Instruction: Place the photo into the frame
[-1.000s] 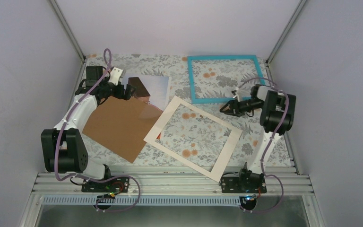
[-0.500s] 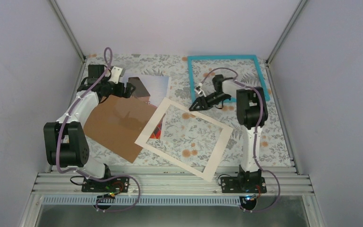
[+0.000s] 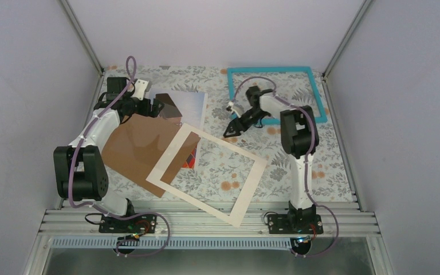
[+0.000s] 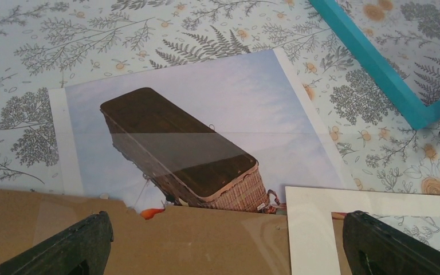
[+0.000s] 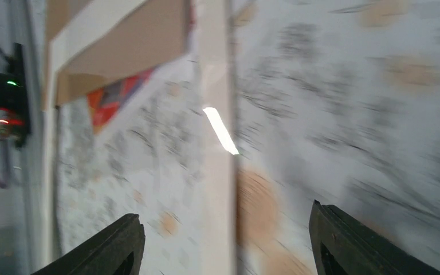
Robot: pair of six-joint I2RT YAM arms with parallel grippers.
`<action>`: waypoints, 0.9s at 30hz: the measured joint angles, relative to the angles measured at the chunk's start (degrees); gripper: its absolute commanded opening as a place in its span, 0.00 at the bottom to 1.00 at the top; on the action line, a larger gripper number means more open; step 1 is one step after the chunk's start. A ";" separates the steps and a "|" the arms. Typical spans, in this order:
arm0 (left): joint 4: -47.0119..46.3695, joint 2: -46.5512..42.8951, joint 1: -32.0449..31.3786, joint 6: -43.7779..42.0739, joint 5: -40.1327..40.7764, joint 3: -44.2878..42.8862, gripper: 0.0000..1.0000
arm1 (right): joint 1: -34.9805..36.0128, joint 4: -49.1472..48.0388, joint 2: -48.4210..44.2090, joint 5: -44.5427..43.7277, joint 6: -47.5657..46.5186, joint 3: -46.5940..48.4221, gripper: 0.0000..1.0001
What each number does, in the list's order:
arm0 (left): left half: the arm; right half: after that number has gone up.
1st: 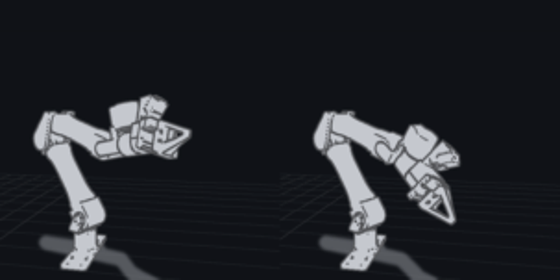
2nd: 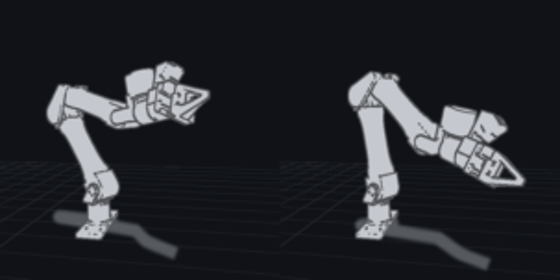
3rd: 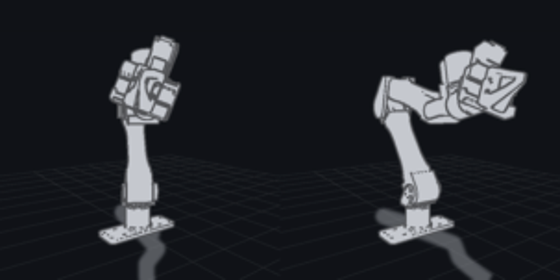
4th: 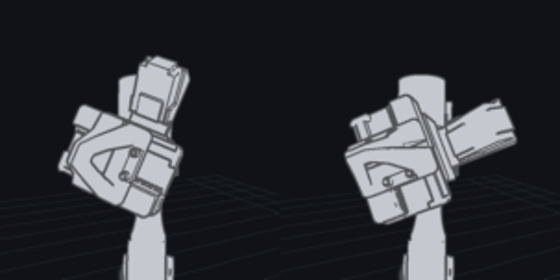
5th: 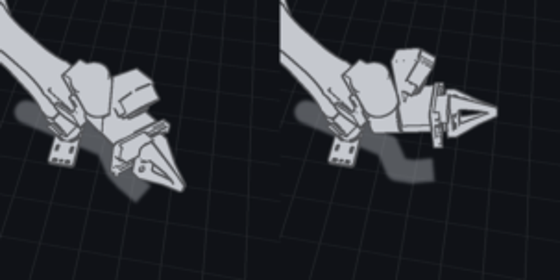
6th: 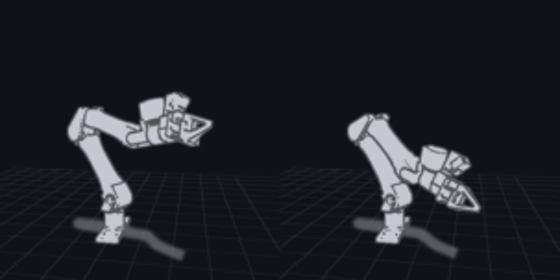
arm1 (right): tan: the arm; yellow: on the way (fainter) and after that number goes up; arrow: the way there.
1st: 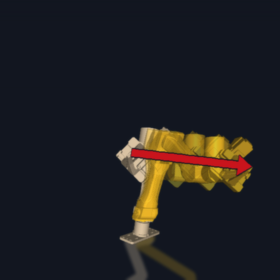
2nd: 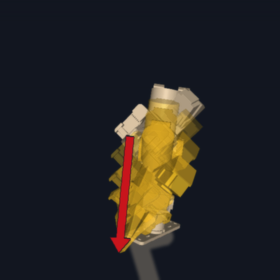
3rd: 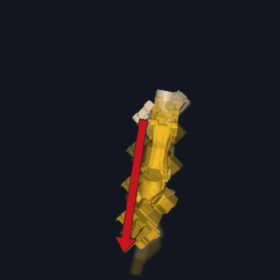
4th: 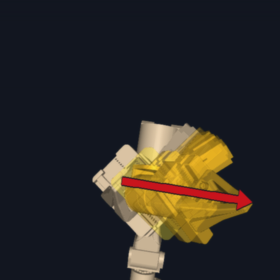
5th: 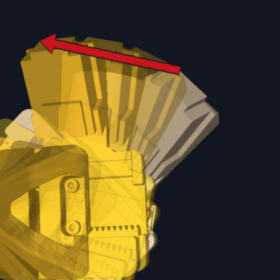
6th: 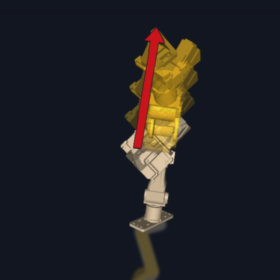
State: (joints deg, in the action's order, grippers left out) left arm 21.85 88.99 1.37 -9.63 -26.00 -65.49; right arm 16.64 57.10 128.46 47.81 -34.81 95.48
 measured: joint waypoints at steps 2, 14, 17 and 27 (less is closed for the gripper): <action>0.02 0.00 0.00 -0.02 -0.33 -0.22 1.00 | -3.69 1.64 -1.64 -3.87 -4.39 1.22 0.74; -0.37 0.13 -0.04 -0.72 -1.68 -0.59 1.00 | -11.93 4.44 -3.93 -23.15 -28.92 10.51 0.76; -0.37 0.46 -0.04 -1.11 -1.68 -1.05 1.00 | -11.37 4.70 -2.08 -24.96 -32.61 11.30 0.75; -0.55 0.83 -0.04 -1.49 -1.79 -1.38 1.00 | -10.49 5.53 1.97 -28.74 -40.41 11.30 0.61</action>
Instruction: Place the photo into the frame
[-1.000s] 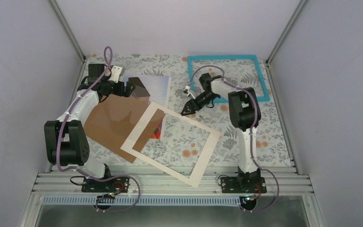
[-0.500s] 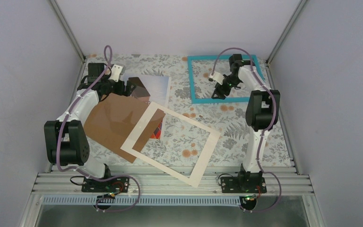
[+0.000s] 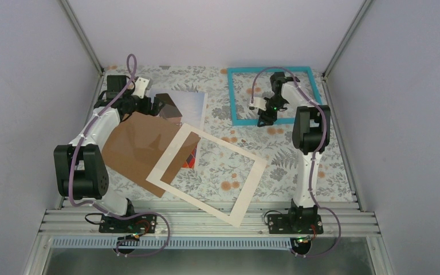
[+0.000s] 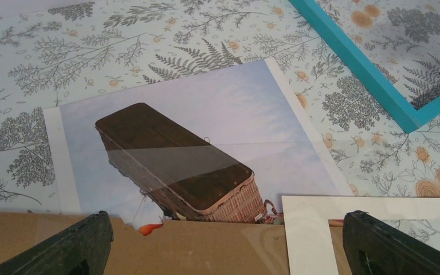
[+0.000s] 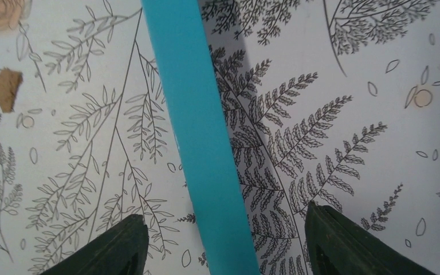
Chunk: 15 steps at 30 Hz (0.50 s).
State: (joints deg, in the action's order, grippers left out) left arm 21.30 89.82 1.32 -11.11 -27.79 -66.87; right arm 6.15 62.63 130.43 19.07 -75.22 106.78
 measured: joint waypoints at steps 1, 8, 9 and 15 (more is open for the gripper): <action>-0.09 0.11 0.00 0.00 -0.13 -0.11 1.00 | 0.09 0.00 0.15 -0.33 -0.55 0.00 0.59; -0.81 0.87 0.00 0.00 -0.31 -0.96 1.00 | 1.05 -0.74 1.95 -1.36 -3.56 -0.24 0.45; -0.92 0.87 0.00 0.00 -0.31 -1.07 1.00 | 1.18 -1.31 1.86 -1.55 -3.93 -0.57 0.41; -1.20 0.87 0.00 0.00 -0.20 -1.62 1.00 | 2.08 -5.03 -0.11 -2.21 -5.33 -4.02 0.07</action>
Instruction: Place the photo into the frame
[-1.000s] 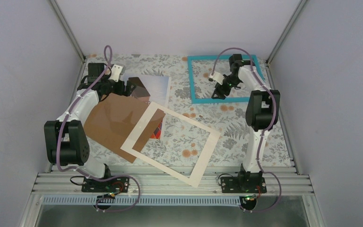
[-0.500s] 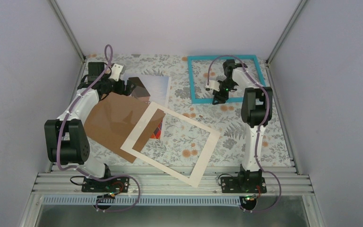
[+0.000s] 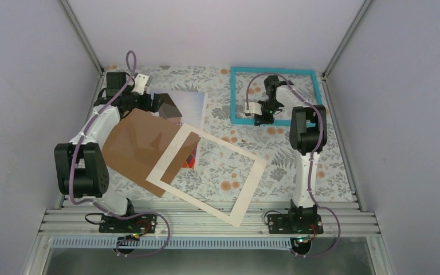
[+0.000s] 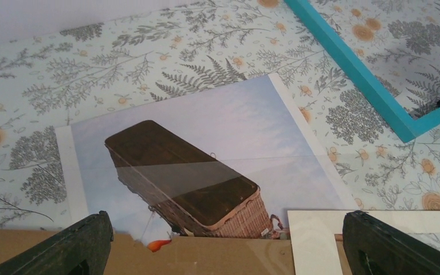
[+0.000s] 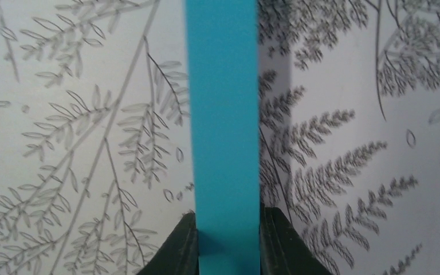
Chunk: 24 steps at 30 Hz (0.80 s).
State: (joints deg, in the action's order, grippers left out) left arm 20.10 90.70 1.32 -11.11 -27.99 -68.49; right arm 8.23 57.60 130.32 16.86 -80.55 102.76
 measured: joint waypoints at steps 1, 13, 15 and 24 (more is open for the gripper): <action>-0.22 -0.02 0.00 0.00 0.20 -0.11 1.00 | 0.28 -0.09 -0.09 0.22 -0.33 0.00 0.04; -3.32 -0.13 -0.13 0.70 1.55 -2.56 1.00 | 0.98 10.03 -1.18 13.07 15.89 15.23 0.04; -4.70 -0.24 -0.57 1.49 0.79 -3.32 1.00 | 1.33 9.92 -2.60 17.22 21.75 16.55 0.04; -11.06 -0.87 -7.45 7.04 -3.52 -9.94 1.00 | -0.55 -9.75 -18.47 36.74 59.93 14.99 0.03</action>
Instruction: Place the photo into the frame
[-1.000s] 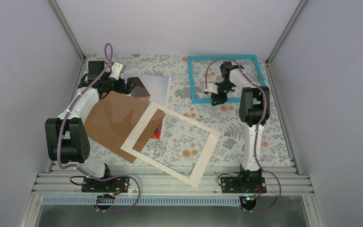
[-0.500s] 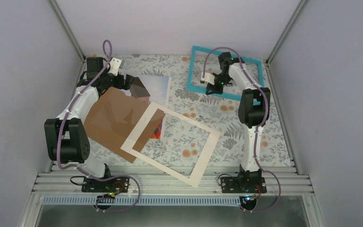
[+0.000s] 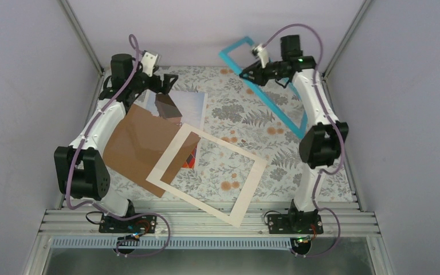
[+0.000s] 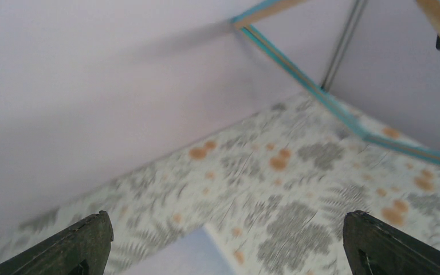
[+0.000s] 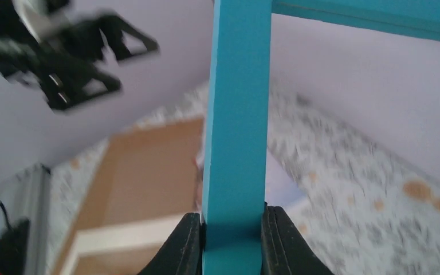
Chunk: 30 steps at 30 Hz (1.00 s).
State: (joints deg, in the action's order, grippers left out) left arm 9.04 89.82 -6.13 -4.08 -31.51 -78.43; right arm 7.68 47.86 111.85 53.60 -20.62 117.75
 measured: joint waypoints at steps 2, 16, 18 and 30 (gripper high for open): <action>-1.46 0.20 -1.88 1.53 -1.68 -3.34 1.00 | -0.79 -7.72 -3.98 4.07 8.00 -1.60 0.04; -18.23 6.54 -4.07 14.08 -7.91 -8.92 1.00 | 1.27 -65.07 -9.92 22.12 59.32 -8.63 0.03; -20.63 8.44 -4.17 17.22 -8.61 -9.44 1.00 | 2.56 -70.44 -10.10 22.45 65.11 -8.63 0.03; -29.07 21.18 -5.66 28.22 -10.80 -18.91 1.00 | 9.51 -92.35 -14.51 21.70 84.89 -8.94 0.03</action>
State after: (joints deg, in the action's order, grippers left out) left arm -20.03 111.00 -11.79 24.14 -42.30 -97.34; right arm 17.19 -44.49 97.34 75.31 64.27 108.81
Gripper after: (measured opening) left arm 0.998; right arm 0.162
